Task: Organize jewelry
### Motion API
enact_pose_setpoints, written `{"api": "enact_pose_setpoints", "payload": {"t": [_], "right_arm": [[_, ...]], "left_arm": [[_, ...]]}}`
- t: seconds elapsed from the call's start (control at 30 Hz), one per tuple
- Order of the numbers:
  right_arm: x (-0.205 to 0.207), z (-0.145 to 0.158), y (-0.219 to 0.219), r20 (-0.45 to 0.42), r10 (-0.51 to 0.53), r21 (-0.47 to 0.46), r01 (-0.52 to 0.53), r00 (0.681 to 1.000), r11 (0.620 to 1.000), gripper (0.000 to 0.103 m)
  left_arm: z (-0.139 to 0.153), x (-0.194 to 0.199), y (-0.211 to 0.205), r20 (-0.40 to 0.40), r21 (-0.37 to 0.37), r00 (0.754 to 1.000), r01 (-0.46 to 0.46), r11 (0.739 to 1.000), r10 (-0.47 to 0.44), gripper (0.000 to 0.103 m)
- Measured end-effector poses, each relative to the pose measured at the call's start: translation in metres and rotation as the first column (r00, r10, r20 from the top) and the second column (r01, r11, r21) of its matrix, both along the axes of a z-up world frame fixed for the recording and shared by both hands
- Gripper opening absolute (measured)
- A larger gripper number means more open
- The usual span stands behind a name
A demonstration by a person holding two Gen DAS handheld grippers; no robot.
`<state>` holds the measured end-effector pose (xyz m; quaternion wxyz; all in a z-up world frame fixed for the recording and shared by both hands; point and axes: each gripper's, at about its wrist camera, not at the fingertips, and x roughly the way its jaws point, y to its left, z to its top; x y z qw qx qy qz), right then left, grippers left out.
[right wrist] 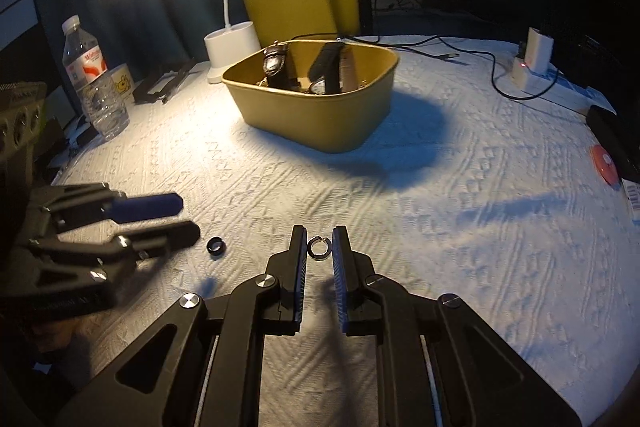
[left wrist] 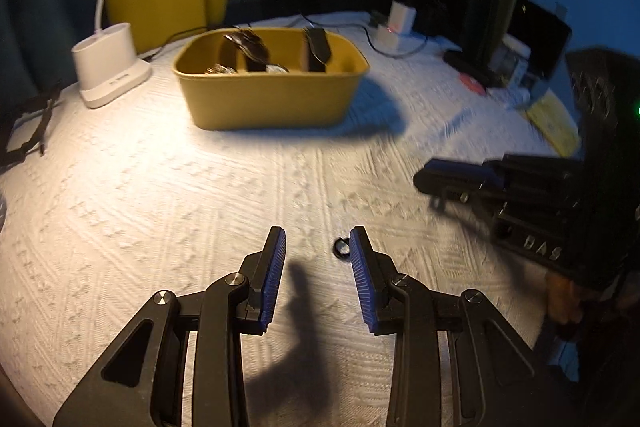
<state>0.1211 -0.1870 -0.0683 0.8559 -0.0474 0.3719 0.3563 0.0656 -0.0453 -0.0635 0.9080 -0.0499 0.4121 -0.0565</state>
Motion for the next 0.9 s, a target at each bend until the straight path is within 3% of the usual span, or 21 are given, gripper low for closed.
{"api": "enact_pose_setpoints", "payload": {"t": [0.3,0.33,0.47,0.9], "right_arm": [[0.003,-0.001,-0.02,-0.003,-0.026,0.035,0.027,1.0,0.999,0.013],[0.003,-0.001,-0.021,-0.002,-0.03,0.041,0.03,1.0,0.999,0.013],[0.004,0.001,-0.025,0.003,-0.036,0.056,0.036,0.999,0.998,0.013],[0.01,0.009,-0.022,0.027,-0.019,0.072,0.017,0.999,0.997,0.013]], "left_arm": [[-0.007,0.007,-0.022,-0.031,0.076,0.998,0.057,0.995,-0.055,0.034],[-0.007,0.008,-0.024,-0.033,0.085,0.998,0.06,0.995,-0.057,0.027],[-0.007,0.01,-0.029,-0.032,0.11,0.997,0.067,0.992,-0.064,0.014],[0.005,0.011,-0.034,0.014,0.117,0.998,0.058,0.991,-0.06,0.014]]}}
